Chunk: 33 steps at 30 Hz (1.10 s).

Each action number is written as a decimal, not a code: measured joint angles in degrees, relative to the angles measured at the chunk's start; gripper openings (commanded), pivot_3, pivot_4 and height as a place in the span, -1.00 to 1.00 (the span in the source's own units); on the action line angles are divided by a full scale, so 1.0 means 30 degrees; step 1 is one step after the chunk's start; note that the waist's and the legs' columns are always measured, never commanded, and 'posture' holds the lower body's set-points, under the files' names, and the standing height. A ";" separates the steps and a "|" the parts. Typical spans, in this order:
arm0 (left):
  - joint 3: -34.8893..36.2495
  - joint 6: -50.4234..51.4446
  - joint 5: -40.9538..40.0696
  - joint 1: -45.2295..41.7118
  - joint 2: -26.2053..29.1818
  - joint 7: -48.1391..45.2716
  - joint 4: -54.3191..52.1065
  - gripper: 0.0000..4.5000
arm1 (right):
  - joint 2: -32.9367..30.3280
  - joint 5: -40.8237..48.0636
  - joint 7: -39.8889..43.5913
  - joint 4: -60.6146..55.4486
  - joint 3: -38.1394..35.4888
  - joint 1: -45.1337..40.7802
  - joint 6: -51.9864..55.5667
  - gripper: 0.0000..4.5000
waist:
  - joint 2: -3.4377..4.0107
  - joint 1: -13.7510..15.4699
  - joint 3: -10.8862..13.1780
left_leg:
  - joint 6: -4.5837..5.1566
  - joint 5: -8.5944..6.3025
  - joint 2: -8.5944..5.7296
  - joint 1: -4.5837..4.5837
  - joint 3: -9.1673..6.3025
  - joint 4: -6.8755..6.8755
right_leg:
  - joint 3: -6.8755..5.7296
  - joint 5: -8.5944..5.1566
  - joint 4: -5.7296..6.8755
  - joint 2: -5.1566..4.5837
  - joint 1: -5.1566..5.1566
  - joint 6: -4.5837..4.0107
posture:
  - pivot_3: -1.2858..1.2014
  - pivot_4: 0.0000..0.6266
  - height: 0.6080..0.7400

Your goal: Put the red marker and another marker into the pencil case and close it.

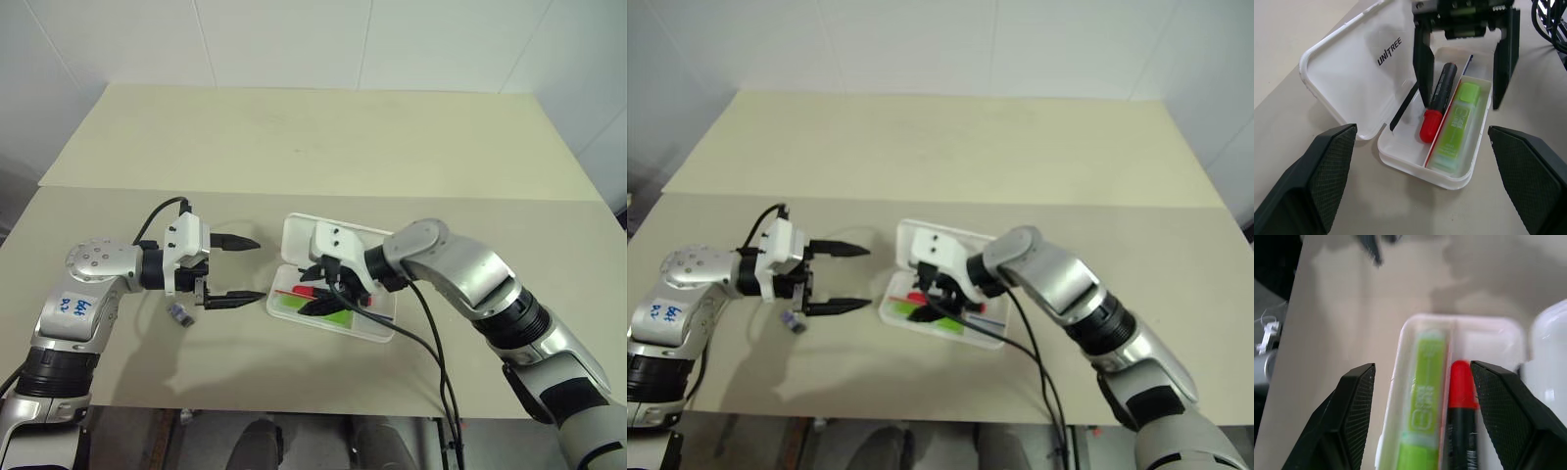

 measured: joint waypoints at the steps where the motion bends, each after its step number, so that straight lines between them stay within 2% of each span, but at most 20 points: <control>1: -0.0001 0.0000 -0.0001 0.0003 0.0000 -0.0004 0.0003 1.00 | -0.0077 0.0201 0.0040 -0.0163 -0.0247 0.0010 0.0038 0.45 | 0.0000 -0.0003 0.0000 | 0.0000 0.0000 -0.0001 0.0000 0.0000 -0.0002 | -0.0002 0.0000 -0.0002 -0.0003 0.0000 0.0000 | 0.03 -0.52 1.00; 6: 0.0023 0.0032 -0.0046 0.0117 0.0001 0.0022 -0.0075 1.00 | -0.1021 0.1439 0.0361 -0.1970 -0.2026 0.1000 0.0120 0.45 | 0.0000 0.0021 0.0000 | 0.0003 -0.0002 -0.0008 -0.0003 -0.0004 -0.0007 | -0.0063 0.0000 -0.0005 -0.0046 0.0001 0.0000 | 0.03 -0.52 1.00; 11: 0.0983 0.0499 -0.0271 0.1740 0.0061 0.0815 -0.0833 1.00 | -0.3766 0.3976 0.0915 -0.4741 -0.5937 0.3873 0.0570 0.45 | -0.0001 0.0083 0.0000 | 0.0061 0.0004 -0.0036 -0.0034 0.0019 -0.0013 | -0.0249 0.0001 -0.0021 -0.0223 0.0002 0.0005 | 0.03 -0.52 1.00; 14: 0.1743 0.1092 -0.0503 0.2504 0.0012 0.1869 -0.1988 1.00 | -0.4591 0.5407 0.0586 -0.5402 -0.8147 0.4741 0.1470 0.72 | -0.0005 0.0051 -0.0002 | 0.0114 -0.0007 -0.0040 -0.0032 0.0068 -0.0007 | -0.0233 0.0019 -0.0040 -0.0243 0.0005 0.0037 | 0.03 -0.52 1.00; 15: 0.2143 0.1325 -0.0719 0.2872 -0.0013 0.2301 -0.2395 1.00 | -0.4953 0.5667 0.0408 -0.5420 -0.8902 0.5049 0.1624 0.91 | -0.0005 0.0061 -0.0002 | 0.0145 -0.0023 -0.0038 -0.0028 0.0070 -0.0007 | -0.0231 0.0019 -0.0040 -0.0246 0.0005 0.0036 | 0.03 -0.52 1.00; 17: 0.2813 0.1835 -0.0847 0.3611 -0.0138 0.3268 -0.3164 1.00 | -0.5630 0.5842 0.0191 -0.5397 -1.0062 0.5565 0.1512 0.99 | -0.0005 0.0080 -0.0002 | 0.0150 -0.0023 -0.0036 -0.0024 0.0069 -0.0008 | -0.0232 0.0019 -0.0045 -0.0246 0.0005 0.0036 | 0.03 -0.52 1.00; 23: 0.3870 0.4602 -0.1093 0.6156 -0.2289 0.8429 -0.6867 1.00 | -0.7002 0.3718 0.0080 -0.3717 -1.2879 0.8307 -0.3560 0.99 | -0.0017 0.0111 -0.0009 | 0.0163 -0.0015 -0.0044 0.0010 0.0125 -0.0007 | -0.0179 0.0032 -0.0038 -0.0244 0.0024 0.0060 | 0.03 -0.52 1.00; 29: 0.5109 0.8801 -0.0419 0.6716 -0.5208 1.5682 -1.0054 1.00 | -0.6733 0.2819 0.0457 -0.1365 -1.3176 0.9510 -0.7335 0.99 | -0.0025 0.0042 -0.0009 | 0.0165 0.0034 -0.0065 0.0071 0.0187 -0.0001 | -0.0108 0.0098 -0.0021 -0.0222 0.0051 0.0079 | 0.03 -0.52 1.00; 33: 0.5565 1.1569 0.0942 0.7663 -0.6305 1.9509 -1.1448 1.00 | -0.6639 0.2835 0.0954 0.0046 -1.3281 0.9447 -0.8740 0.99 | -0.0029 0.0066 -0.0009 | 0.0157 0.0071 -0.0081 0.0079 0.0189 -0.0001 | -0.0107 0.0142 -0.0021 -0.0200 0.0054 0.0059 | 0.03 -0.52 1.00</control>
